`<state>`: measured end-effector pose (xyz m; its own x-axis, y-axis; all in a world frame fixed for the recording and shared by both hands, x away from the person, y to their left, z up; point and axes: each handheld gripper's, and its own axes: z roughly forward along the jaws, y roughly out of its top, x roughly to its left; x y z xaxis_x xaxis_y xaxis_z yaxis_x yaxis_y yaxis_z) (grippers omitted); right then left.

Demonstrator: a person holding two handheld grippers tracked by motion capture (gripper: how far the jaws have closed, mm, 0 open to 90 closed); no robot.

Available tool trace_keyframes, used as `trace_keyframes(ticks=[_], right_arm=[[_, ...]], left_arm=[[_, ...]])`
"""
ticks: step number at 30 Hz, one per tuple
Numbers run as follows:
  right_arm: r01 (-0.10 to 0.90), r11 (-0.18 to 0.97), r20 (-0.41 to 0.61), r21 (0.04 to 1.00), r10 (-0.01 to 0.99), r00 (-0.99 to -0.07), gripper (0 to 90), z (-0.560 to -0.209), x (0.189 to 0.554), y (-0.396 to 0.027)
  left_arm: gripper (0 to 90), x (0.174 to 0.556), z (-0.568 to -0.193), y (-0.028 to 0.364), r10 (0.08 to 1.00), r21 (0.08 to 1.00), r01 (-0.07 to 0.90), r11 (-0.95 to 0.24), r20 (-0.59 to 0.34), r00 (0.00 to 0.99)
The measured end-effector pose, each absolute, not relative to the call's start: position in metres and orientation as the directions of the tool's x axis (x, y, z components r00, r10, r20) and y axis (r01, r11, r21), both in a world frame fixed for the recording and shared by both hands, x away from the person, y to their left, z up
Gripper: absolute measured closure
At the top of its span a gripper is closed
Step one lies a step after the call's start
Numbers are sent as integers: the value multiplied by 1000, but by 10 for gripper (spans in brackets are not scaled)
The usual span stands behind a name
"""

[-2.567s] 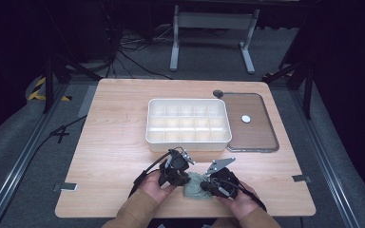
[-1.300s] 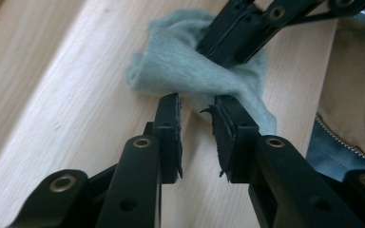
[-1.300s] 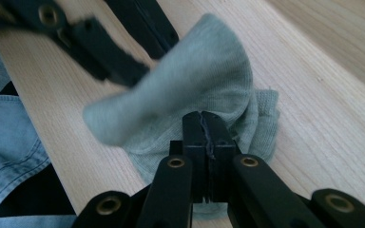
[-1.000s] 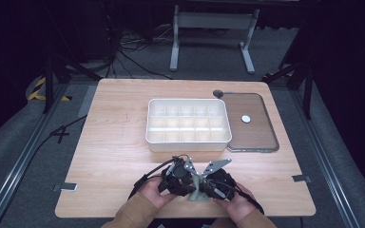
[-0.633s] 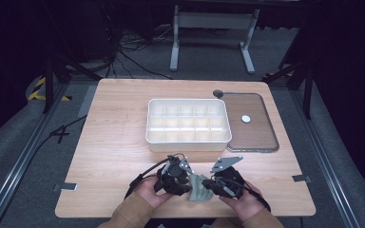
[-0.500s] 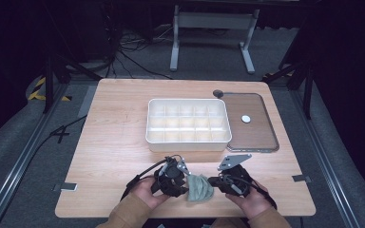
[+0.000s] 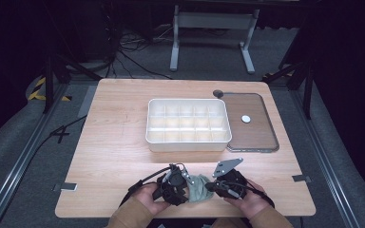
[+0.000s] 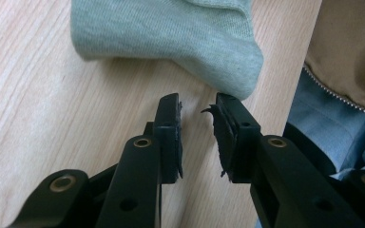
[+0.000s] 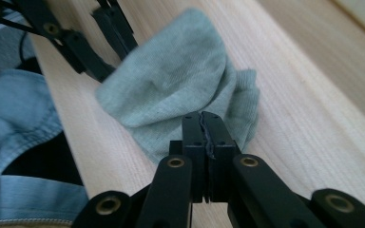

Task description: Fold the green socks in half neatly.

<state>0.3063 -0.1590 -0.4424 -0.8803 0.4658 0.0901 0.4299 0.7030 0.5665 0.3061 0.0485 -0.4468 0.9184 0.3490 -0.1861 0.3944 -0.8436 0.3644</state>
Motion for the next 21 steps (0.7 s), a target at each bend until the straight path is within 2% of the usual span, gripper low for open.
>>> trace_keyframes(ticks=[2, 9, 15, 21], right_arm=[[450, 714, 88, 536, 483, -871, 890, -452, 304, -153], [496, 690, 119, 528, 518, -847, 890, -451, 295, -144], [496, 677, 143, 544, 508, -850, 888, -444, 291, -148], [469, 656, 86, 591, 527, -846, 888, -424, 301, -165]], left_arm=[[716, 305, -446, 47, 348, 378, 395, -837, -187, 918], [713, 300, -435, 42, 314, 465, 337, -819, -127, 941], [711, 303, -435, 45, 324, 461, 348, -816, -133, 937], [712, 304, -436, 44, 323, 463, 343, -817, -126, 938]])
